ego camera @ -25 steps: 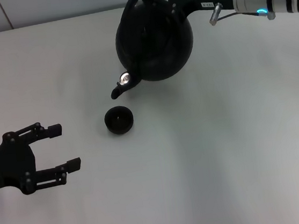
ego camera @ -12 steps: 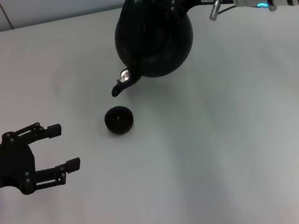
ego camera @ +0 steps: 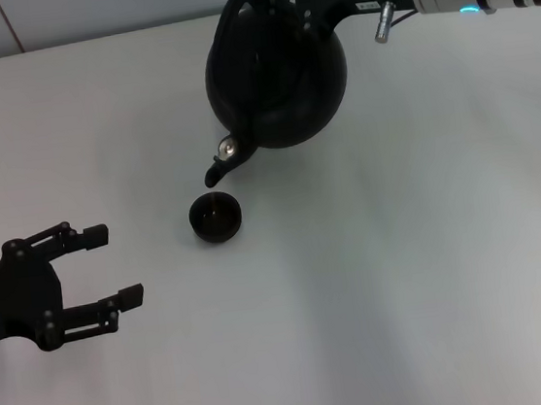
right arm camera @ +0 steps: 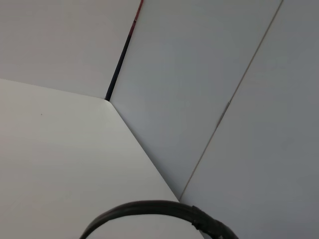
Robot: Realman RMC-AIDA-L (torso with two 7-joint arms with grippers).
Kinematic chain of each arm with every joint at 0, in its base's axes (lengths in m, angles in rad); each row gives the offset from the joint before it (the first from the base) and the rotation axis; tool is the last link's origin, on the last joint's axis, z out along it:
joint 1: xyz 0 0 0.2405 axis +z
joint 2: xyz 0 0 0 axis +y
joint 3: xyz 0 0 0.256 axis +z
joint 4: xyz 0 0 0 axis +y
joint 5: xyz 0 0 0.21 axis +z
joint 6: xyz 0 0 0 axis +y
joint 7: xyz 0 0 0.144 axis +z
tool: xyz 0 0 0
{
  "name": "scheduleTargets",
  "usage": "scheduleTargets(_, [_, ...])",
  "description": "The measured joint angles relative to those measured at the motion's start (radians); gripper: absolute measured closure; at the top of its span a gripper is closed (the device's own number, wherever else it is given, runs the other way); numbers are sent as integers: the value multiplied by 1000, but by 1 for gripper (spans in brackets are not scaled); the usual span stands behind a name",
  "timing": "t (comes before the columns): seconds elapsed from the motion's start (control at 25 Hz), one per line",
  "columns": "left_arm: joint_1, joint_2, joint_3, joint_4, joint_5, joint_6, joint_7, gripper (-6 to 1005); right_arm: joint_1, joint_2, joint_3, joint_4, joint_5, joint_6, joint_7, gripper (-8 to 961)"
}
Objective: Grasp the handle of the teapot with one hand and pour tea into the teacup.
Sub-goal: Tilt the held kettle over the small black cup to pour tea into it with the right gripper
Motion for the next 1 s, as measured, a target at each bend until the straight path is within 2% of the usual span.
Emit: scheduleTargets(1.0, [2, -7, 0, 0, 0, -12, 1, 150, 5, 1, -37, -86, -107, 6, -1, 838])
